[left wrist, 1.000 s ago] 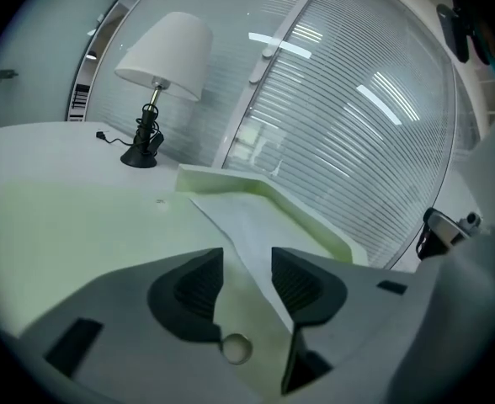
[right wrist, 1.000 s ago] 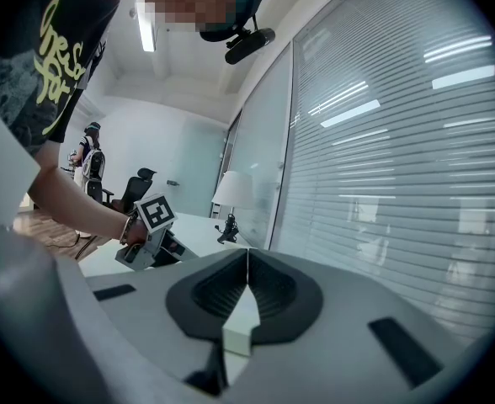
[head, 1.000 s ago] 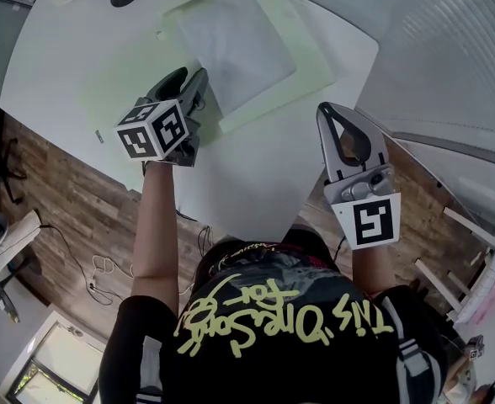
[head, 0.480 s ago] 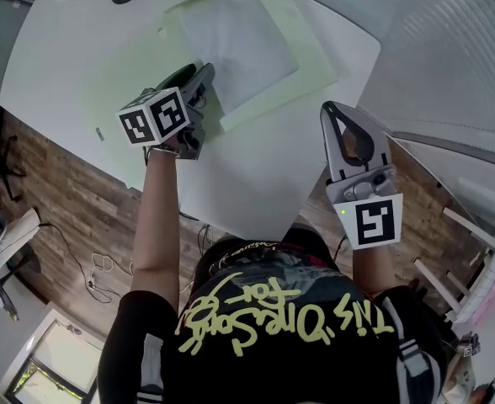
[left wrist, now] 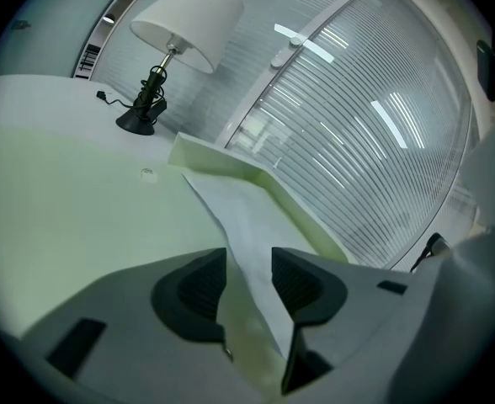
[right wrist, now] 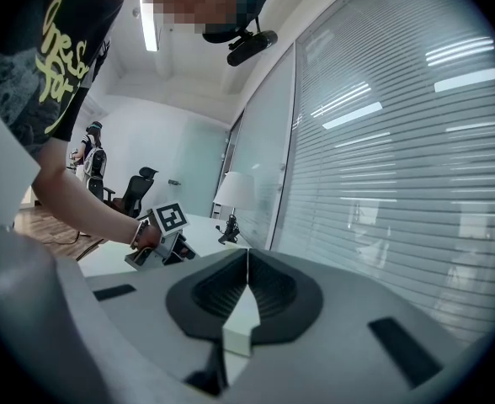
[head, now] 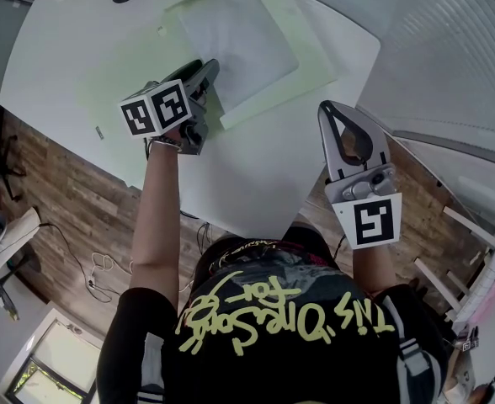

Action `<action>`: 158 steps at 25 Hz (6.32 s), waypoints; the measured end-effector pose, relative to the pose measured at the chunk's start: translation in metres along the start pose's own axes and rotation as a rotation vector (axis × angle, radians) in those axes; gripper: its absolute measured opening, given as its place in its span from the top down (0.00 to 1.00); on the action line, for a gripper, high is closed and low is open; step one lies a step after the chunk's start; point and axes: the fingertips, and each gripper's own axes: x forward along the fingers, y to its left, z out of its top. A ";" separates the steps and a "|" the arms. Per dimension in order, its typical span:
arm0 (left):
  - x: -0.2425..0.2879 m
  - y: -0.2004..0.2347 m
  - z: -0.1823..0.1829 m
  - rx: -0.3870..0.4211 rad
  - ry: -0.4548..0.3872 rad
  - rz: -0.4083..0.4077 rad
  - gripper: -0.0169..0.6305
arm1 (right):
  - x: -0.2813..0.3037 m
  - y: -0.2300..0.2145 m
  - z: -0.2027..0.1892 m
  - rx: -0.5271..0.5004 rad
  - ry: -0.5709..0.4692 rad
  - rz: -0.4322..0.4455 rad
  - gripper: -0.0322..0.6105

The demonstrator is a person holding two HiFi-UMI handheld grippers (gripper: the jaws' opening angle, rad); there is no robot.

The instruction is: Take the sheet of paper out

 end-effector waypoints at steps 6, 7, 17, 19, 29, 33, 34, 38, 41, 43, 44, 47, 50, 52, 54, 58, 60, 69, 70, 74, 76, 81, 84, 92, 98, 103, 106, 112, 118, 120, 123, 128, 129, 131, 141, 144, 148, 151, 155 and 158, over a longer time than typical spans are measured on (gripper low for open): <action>0.005 0.003 0.002 -0.037 0.020 0.002 0.77 | 0.000 0.002 0.000 -0.022 0.010 0.005 0.94; 0.006 0.004 0.001 -0.036 0.026 0.010 0.78 | 0.000 0.002 0.000 -0.023 0.009 0.004 0.94; 0.007 0.014 0.001 -0.039 0.038 0.055 0.96 | -0.001 0.002 0.003 -0.030 0.007 0.002 0.94; 0.006 0.013 0.002 -0.039 0.036 0.043 0.96 | 0.000 0.002 0.004 -0.033 0.005 0.002 0.94; 0.001 0.008 0.000 -0.076 0.011 -0.013 0.96 | -0.001 0.006 0.006 -0.032 0.001 0.008 0.94; -0.001 0.011 -0.001 -0.087 0.006 -0.014 0.96 | -0.003 0.006 0.007 -0.035 -0.002 0.005 0.94; -0.001 0.012 -0.001 -0.088 0.006 -0.012 0.96 | -0.003 0.006 0.007 -0.036 -0.002 0.004 0.94; -0.004 0.015 -0.002 -0.084 0.010 -0.001 0.96 | -0.005 0.008 0.009 -0.037 -0.003 0.002 0.94; -0.009 0.017 -0.002 -0.086 0.005 0.001 0.96 | -0.004 0.012 0.011 -0.038 -0.006 0.005 0.94; -0.012 0.020 -0.002 -0.089 0.001 0.004 0.96 | -0.003 0.015 0.012 -0.039 -0.008 0.007 0.94; -0.013 0.021 -0.002 -0.089 -0.001 0.007 0.96 | -0.003 0.016 0.012 -0.040 -0.010 0.007 0.94; -0.014 0.024 -0.003 -0.092 -0.004 0.015 0.96 | -0.003 0.016 0.011 -0.040 -0.012 0.011 0.94; -0.018 0.024 -0.004 -0.090 -0.008 0.023 0.96 | -0.005 0.017 0.013 -0.041 -0.012 0.014 0.94; -0.028 0.028 -0.003 -0.087 -0.015 0.025 0.96 | -0.005 0.026 0.018 -0.047 -0.017 0.017 0.94; -0.036 0.034 -0.003 -0.091 -0.022 0.024 0.96 | -0.003 0.038 0.022 -0.052 -0.020 0.020 0.94; -0.039 0.038 -0.002 -0.096 -0.025 0.031 0.96 | -0.001 0.041 0.023 -0.057 -0.024 0.026 0.94; -0.042 0.040 -0.002 -0.098 -0.029 0.033 0.96 | -0.001 0.043 0.024 -0.058 -0.025 0.028 0.94; -0.061 0.052 0.001 -0.104 -0.051 0.031 0.96 | 0.007 0.062 0.027 -0.067 -0.029 0.049 0.94; -0.063 0.054 0.001 -0.104 -0.052 0.033 0.96 | 0.007 0.064 0.027 -0.068 -0.030 0.052 0.94; -0.067 0.054 0.001 -0.101 -0.054 0.039 0.96 | 0.005 0.066 0.029 -0.072 -0.032 0.060 0.94; -0.068 0.053 0.001 -0.098 -0.053 0.040 0.96 | 0.005 0.065 0.029 -0.072 -0.033 0.062 0.94; -0.074 0.051 -0.002 -0.095 -0.054 0.047 0.96 | 0.001 0.067 0.033 -0.067 -0.043 0.067 0.94; -0.074 0.052 -0.001 -0.096 -0.054 0.052 0.96 | 0.002 0.067 0.032 -0.068 -0.040 0.075 0.94; -0.094 0.059 -0.001 -0.088 -0.065 0.053 0.96 | 0.002 0.088 0.039 -0.081 -0.053 0.090 0.94; -0.096 0.058 0.001 -0.047 -0.064 0.078 0.96 | 0.005 0.086 0.037 -0.076 -0.053 0.100 0.94; -0.101 0.058 0.001 -0.001 -0.061 0.091 0.96 | 0.007 0.090 0.037 -0.079 -0.060 0.109 0.94; -0.120 0.059 0.002 0.020 -0.085 0.075 0.97 | 0.004 0.108 0.043 -0.087 -0.069 0.113 0.94; -0.134 0.056 0.005 0.066 -0.100 0.073 0.97 | 0.002 0.118 0.045 -0.094 -0.069 0.116 0.94; -0.144 0.052 0.009 0.128 -0.112 0.088 0.97 | 0.000 0.123 0.048 -0.096 -0.081 0.120 0.94; -0.149 0.052 0.007 0.154 -0.109 0.098 0.97 | 0.000 0.127 0.048 -0.097 -0.082 0.124 0.94; -0.157 0.049 0.006 0.195 -0.111 0.106 0.97 | -0.002 0.132 0.049 -0.096 -0.081 0.127 0.94; -0.171 0.040 0.009 0.260 -0.128 0.112 0.97 | -0.004 0.137 0.051 -0.103 -0.086 0.133 0.94; -0.174 0.039 0.010 0.273 -0.131 0.114 0.97 | -0.004 0.139 0.052 -0.104 -0.088 0.136 0.94; -0.179 0.038 0.012 0.300 -0.134 0.122 0.97 | -0.003 0.143 0.052 -0.104 -0.092 0.140 0.94; -0.208 0.019 0.024 0.392 -0.181 0.123 0.97 | -0.003 0.160 0.057 -0.104 -0.106 0.162 0.94; -0.221 0.011 0.030 0.409 -0.213 0.119 0.97 | -0.002 0.169 0.057 -0.103 -0.110 0.176 0.94; -0.236 0.001 0.037 0.433 -0.251 0.122 0.97 | 0.000 0.178 0.057 -0.099 -0.114 0.193 0.94; -0.250 -0.003 0.041 0.464 -0.274 0.133 0.97 | 0.001 0.186 0.059 -0.105 -0.120 0.202 0.94; -0.266 -0.012 0.045 0.493 -0.299 0.134 0.97 | 0.002 0.192 0.063 -0.108 -0.126 0.207 0.94; -0.278 -0.021 0.047 0.515 -0.318 0.126 0.97 | 0.002 0.197 0.066 -0.105 -0.132 0.207 0.94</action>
